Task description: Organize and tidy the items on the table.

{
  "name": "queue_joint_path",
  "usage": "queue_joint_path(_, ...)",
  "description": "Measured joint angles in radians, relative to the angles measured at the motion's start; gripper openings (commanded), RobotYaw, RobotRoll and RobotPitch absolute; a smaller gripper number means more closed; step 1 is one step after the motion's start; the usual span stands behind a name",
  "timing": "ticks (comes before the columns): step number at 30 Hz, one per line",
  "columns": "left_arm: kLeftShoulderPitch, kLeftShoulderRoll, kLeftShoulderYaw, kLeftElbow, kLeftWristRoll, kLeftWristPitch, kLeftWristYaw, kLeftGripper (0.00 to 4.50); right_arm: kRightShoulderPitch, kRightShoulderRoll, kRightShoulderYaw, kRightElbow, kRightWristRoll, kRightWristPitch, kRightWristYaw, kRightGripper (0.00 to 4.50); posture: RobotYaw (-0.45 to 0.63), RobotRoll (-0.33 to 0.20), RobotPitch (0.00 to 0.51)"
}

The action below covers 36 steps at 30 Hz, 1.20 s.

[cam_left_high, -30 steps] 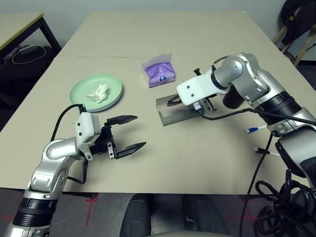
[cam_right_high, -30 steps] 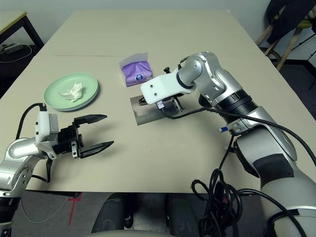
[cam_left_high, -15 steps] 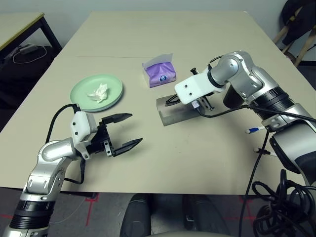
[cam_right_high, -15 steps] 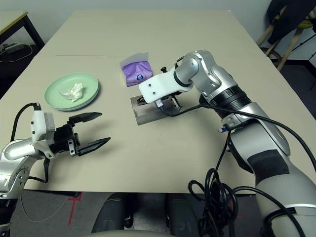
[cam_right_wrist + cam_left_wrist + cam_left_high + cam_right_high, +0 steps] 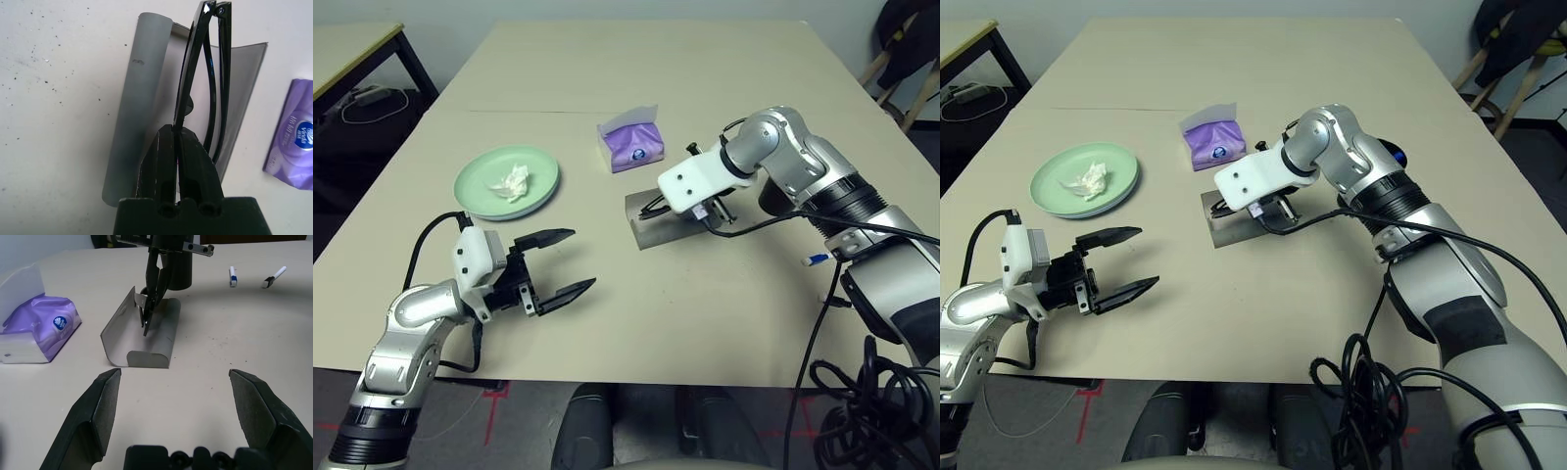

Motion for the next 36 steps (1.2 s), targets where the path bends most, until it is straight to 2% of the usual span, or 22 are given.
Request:
queue_joint_path(15,0.018,0.0,0.0,-0.035,0.0,0.014,0.006,4.5,-0.02,0.008,0.006,0.125,-0.037,-0.079,-0.024,0.02,0.23,0.0,0.156)
queue_joint_path(36,0.057,-0.005,0.002,-0.087,-0.001,0.042,0.038,4.5,-0.111,0.057,0.006,0.285,-0.049,-0.159,0.0,0.02,0.27,0.0,0.185)
